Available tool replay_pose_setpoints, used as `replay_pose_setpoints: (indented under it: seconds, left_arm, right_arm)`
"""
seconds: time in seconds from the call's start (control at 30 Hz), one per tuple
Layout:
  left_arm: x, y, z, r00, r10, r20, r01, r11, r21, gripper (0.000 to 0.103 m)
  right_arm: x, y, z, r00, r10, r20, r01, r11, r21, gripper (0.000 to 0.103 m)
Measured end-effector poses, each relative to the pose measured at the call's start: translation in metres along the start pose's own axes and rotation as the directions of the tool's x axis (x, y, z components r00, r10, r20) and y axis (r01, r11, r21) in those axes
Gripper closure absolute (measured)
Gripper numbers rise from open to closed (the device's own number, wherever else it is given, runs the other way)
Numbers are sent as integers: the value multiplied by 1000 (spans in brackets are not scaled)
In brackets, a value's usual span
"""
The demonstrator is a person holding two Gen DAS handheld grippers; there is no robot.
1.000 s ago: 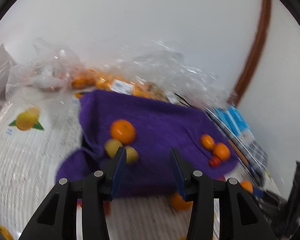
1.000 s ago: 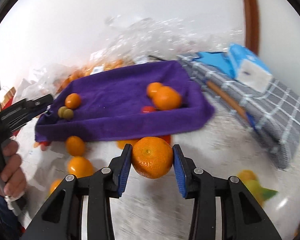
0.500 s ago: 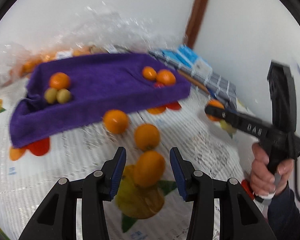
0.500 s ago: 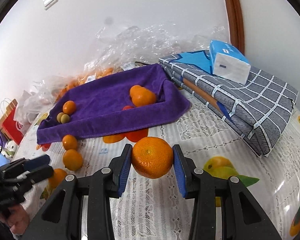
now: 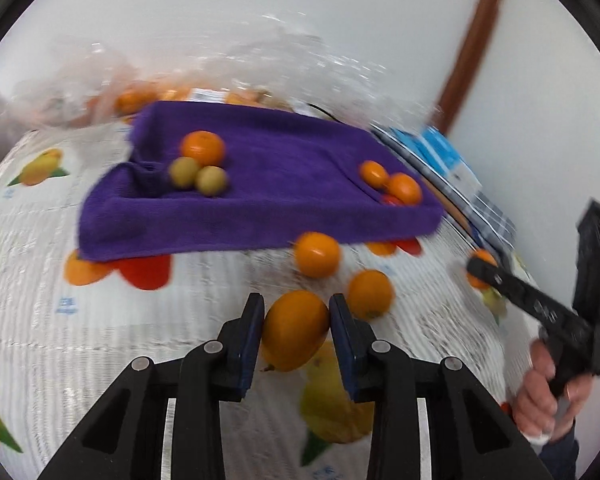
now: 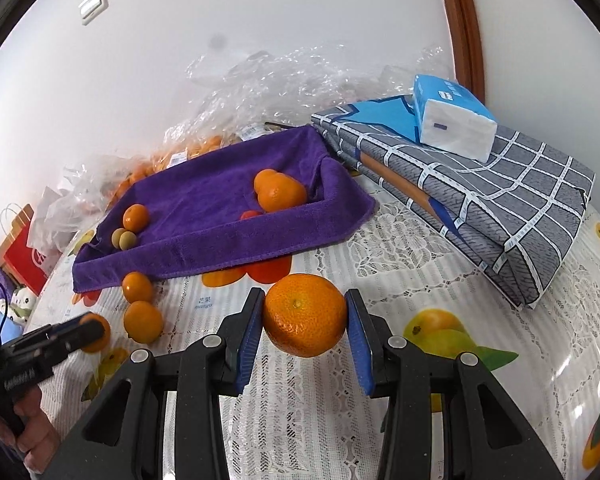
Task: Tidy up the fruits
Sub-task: 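Grasp an orange with the left tool while the right tool holds its orange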
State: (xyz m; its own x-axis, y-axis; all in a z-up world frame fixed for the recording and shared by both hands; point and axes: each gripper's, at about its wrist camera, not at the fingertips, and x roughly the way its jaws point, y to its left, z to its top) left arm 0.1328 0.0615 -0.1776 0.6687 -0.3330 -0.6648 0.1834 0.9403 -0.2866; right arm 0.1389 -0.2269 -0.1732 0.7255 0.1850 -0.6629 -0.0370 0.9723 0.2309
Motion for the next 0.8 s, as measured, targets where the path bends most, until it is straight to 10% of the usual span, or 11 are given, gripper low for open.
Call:
replay_pose_setpoints:
  seconds: [0.8]
  left_arm:
    - [-1, 3, 1, 999, 26, 19, -25, 999, -32, 71]
  right_arm:
    - [-1, 8, 0, 998, 54, -12, -55, 997, -50, 63]
